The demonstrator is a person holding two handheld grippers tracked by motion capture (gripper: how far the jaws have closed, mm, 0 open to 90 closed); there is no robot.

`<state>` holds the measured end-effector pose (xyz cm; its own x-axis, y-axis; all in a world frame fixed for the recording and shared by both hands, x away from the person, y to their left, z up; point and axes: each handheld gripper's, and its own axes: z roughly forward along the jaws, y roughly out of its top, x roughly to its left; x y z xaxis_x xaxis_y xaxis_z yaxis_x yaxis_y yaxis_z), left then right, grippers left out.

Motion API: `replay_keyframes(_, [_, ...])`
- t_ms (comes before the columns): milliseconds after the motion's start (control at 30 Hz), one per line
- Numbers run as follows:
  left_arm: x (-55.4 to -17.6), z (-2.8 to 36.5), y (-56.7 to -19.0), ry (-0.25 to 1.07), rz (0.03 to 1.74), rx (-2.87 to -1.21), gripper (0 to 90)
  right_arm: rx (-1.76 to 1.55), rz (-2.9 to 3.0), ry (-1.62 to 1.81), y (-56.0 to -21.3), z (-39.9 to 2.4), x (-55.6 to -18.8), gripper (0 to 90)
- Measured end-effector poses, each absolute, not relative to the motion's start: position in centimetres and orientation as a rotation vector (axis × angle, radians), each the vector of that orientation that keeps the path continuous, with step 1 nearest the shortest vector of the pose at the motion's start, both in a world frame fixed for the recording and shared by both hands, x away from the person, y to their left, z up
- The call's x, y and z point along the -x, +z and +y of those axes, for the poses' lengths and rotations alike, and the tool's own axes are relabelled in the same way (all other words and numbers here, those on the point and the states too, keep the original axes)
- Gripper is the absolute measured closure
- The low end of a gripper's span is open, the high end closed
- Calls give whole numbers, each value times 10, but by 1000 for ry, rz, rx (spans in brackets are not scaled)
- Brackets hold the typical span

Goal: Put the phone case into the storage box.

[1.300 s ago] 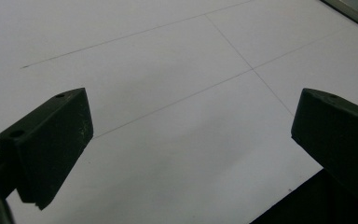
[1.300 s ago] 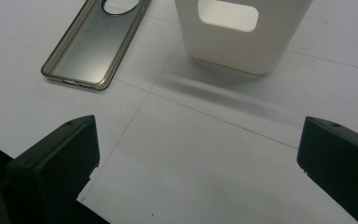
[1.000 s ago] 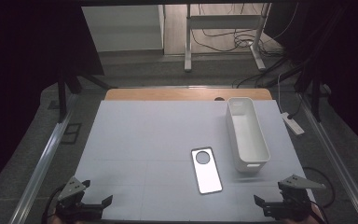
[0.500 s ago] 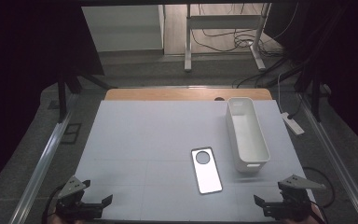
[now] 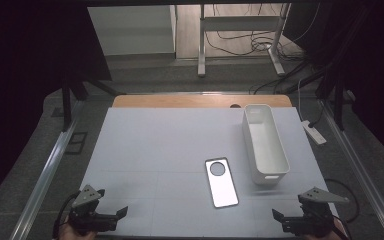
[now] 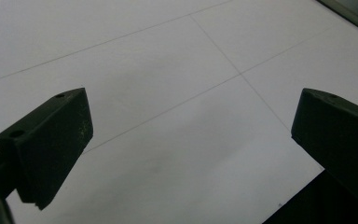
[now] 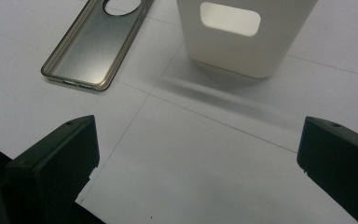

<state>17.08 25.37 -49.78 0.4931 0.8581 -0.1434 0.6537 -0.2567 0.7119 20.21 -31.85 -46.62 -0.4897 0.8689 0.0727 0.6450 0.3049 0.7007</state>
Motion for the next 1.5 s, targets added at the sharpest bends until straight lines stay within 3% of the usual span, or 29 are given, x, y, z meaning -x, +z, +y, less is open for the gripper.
replay_keyframes(1500, [-224,194,-485,245,1058,-2094,0,-1362,2262,978,-466,-318,-202,0])
